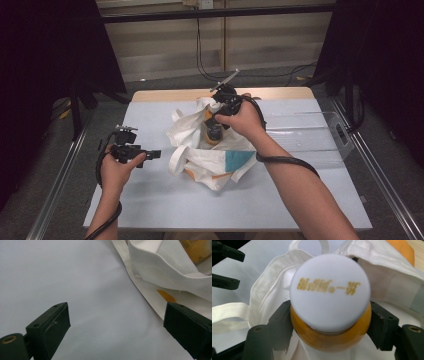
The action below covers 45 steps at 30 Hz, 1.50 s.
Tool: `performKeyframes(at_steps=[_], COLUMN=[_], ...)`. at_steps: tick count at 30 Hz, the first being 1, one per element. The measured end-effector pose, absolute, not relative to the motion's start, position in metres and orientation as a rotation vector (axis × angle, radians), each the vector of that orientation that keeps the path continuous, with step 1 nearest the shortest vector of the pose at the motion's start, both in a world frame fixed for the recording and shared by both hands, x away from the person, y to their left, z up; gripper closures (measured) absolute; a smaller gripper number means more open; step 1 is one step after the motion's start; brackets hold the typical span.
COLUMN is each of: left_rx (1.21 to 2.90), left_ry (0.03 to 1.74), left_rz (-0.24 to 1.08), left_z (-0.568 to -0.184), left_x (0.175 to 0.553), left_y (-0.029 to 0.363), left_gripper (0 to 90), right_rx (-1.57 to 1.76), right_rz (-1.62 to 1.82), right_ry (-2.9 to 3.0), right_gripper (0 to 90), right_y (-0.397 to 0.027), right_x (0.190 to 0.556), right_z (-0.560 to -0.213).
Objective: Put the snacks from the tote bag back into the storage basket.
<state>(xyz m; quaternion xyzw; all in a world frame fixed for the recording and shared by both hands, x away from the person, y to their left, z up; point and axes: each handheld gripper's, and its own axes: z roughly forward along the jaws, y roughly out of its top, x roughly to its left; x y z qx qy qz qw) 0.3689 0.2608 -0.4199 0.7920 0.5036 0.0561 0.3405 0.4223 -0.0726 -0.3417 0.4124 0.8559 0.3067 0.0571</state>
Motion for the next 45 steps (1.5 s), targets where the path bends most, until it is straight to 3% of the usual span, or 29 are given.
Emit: performKeyframes(at_steps=[45], left_rx=[2.069], left_ry=[1.309], left_rz=[0.147], left_z=[-0.42], left_x=[0.367], left_y=[0.26], left_gripper=[6.6], right_rx=[1.292], right_rz=[0.779], right_ry=[2.655], right_gripper=[30.1], right_y=[-0.09], right_x=[0.423], right_z=[-0.284])
